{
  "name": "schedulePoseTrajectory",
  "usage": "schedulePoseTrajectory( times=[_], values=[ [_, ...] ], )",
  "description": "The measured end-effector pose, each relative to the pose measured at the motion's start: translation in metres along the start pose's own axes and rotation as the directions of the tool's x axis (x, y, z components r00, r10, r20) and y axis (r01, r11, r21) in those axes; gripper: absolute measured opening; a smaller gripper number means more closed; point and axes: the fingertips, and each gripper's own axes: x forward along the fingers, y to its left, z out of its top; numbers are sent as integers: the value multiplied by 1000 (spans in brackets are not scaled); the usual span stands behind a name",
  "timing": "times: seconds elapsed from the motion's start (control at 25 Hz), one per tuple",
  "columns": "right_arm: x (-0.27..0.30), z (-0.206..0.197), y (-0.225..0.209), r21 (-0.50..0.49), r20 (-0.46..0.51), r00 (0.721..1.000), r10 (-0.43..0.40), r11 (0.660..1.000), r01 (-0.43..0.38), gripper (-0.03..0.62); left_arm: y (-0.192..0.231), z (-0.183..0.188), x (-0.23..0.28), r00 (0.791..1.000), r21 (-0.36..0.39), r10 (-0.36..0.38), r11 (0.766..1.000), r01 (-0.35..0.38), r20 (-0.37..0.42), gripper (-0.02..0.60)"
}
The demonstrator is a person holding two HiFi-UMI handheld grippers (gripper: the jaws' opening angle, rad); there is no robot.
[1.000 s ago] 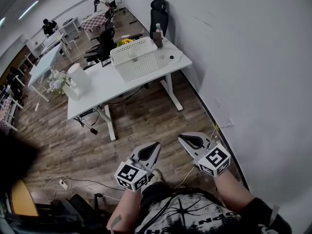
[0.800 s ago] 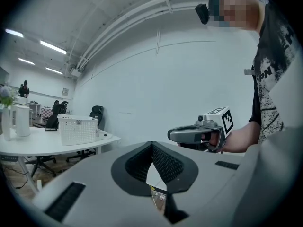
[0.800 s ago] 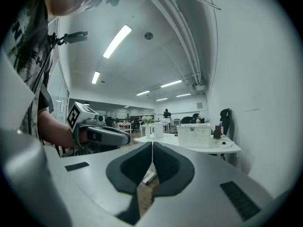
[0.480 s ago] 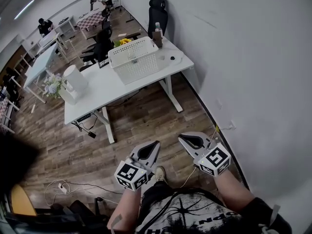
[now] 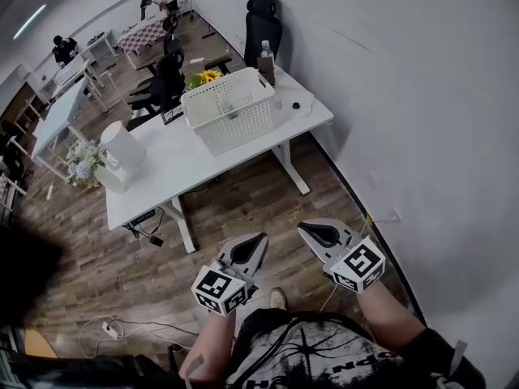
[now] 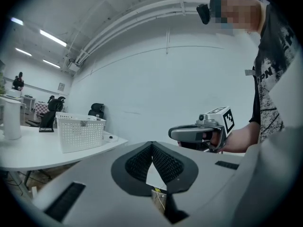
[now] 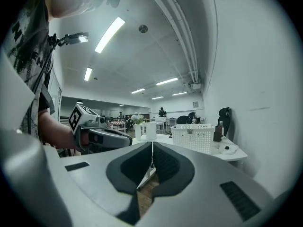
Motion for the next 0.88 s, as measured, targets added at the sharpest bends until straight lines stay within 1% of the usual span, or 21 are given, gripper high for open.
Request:
schedulePoseTrajectory(
  times=[0.28, 0.48, 0.68, 0.88],
  values=[
    [63, 7, -18, -1, -16, 999, -31, 1000, 31, 23, 67, 7, 4, 1000, -8, -28, 1000, 28, 4, 11],
    [105, 8, -24, 1, -27, 999, -44, 999, 44, 23, 109, 9, 2, 999, -9, -44, 999, 44, 5, 11],
    [141, 11, -25, -28, -39, 998, -46, 999, 45, 23, 142, 11, -1, 998, -3, -58, 998, 58, 8, 11],
    [161, 13, -25, -39, -46, 998, -42, 998, 41, 23, 162, 12, -3, 998, -8, -55, 998, 55, 17, 11]
  ],
)
